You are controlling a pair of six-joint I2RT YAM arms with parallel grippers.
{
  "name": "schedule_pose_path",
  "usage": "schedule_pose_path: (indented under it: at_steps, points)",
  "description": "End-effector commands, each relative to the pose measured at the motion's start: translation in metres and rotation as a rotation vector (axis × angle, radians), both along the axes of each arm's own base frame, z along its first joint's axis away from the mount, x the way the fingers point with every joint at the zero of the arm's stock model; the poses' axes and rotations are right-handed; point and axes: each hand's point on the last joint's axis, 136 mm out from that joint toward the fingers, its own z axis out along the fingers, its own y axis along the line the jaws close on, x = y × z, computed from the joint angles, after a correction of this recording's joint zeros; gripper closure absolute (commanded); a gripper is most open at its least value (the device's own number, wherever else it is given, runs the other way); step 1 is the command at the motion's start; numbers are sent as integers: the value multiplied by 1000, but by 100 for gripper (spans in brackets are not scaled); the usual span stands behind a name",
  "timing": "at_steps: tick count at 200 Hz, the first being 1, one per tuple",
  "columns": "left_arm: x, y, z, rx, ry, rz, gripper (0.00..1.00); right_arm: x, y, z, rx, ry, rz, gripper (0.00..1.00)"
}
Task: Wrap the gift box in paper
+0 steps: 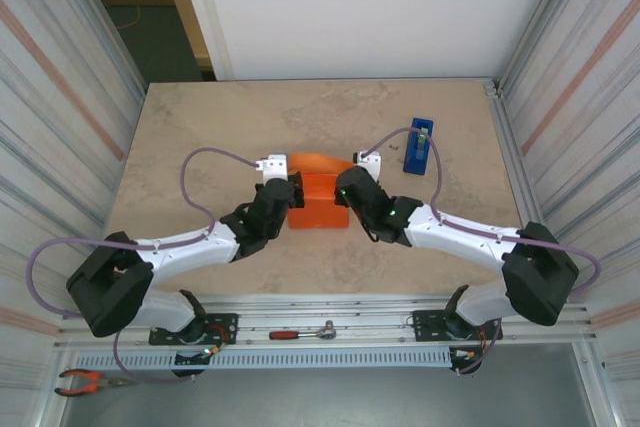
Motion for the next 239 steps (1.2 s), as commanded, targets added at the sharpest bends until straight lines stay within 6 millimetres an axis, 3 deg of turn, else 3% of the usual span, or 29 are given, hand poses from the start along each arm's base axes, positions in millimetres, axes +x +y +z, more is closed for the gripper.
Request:
schedule_pose_path:
  at_steps: [1,21,53,74,98,123,153,169,180,239]
  points:
    - [-1,2,0,-9,-1,24,80,-15,-1,-4,-4,85,84,64]
    - [-4,4,-4,-9,8,30,82,-17,-6,26,69,73,114,48]
    - [-6,3,-8,-5,14,33,83,-22,-37,62,163,34,88,42]
    - [-7,2,-10,-3,19,34,85,-20,-58,66,226,44,49,40]
    - [-7,2,-11,-1,22,37,87,-17,-73,57,245,75,18,41]
    - [-6,3,-12,10,27,44,87,-12,-81,39,290,131,-25,55]
    - [-7,4,-14,23,37,50,88,-3,-68,19,369,203,5,87]
    - [-7,5,-14,27,38,56,89,2,-57,15,396,220,35,96]
    - [-7,6,-14,30,39,62,89,5,-51,14,409,228,46,100]
    - [-5,4,-12,39,44,66,90,20,-25,23,447,217,105,100]
